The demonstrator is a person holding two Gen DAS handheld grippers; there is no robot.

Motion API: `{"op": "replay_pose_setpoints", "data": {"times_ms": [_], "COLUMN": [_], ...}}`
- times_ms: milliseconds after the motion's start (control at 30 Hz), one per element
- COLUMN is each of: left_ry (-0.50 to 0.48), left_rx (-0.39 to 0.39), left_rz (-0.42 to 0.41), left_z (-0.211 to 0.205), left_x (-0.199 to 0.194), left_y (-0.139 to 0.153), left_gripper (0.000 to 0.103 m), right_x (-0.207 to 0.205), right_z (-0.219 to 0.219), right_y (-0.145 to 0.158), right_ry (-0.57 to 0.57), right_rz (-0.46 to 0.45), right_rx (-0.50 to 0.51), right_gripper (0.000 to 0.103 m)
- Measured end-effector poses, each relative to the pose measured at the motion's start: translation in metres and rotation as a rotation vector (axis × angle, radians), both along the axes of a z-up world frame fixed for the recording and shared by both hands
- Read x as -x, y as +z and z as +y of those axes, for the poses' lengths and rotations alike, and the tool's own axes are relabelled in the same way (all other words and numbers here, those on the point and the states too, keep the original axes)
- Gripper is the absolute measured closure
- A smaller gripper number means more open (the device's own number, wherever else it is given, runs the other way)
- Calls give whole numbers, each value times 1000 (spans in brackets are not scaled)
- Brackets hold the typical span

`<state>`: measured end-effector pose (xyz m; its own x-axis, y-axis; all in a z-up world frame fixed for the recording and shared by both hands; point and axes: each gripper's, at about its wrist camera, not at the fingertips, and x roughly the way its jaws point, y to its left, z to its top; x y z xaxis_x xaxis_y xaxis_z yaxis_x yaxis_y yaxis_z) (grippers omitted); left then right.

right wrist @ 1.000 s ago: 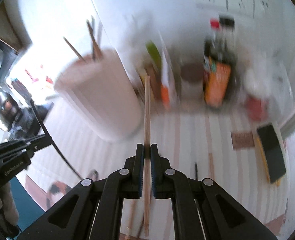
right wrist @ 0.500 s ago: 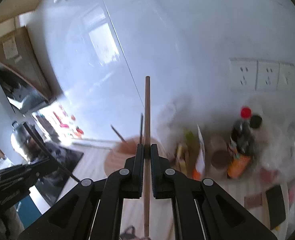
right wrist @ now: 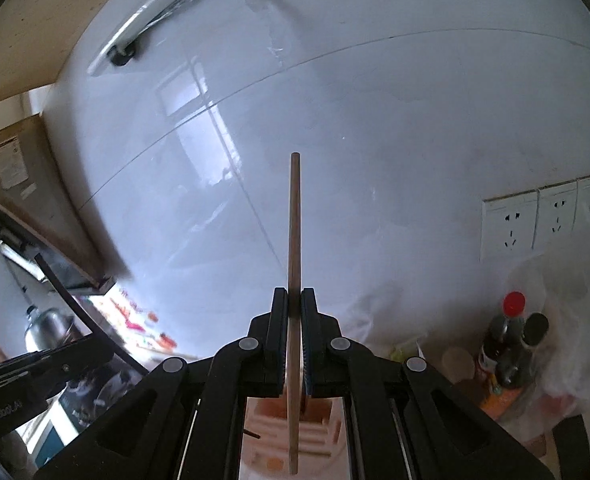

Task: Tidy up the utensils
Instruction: 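Lift both chopsticks and carry them over the cream holder, then lower the chopsticks into the holder and open both tools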

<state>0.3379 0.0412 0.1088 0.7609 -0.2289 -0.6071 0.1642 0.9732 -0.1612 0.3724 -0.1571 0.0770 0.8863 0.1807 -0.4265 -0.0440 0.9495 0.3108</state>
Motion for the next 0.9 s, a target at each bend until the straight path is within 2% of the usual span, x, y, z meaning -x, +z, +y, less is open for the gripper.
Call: {"op": "replay_pose_setpoints", "data": {"times_ms": [233,400,767,900], "left_ry": [1,-4,-24,-11], "left_rx": [-8,-7,13,46], "left_rz": [58,101,189,249], "left_z": [4,3,4,8], "left_x": [-39,-54,-64,-63], "left_y": [-23,-40,-63,-63], "left_gripper": [100,100,100,97], "right_x": [-28,-46,-57,-58], "right_z": [11,22,33,33], "right_y": [-24,-41,-67,-71], "right_ry": [-77,-87,-54,-16], "right_rz": [-55,-60,-24,27], "right_rx": [38,61,95,83], "right_gripper": [97,97,97,96]}}
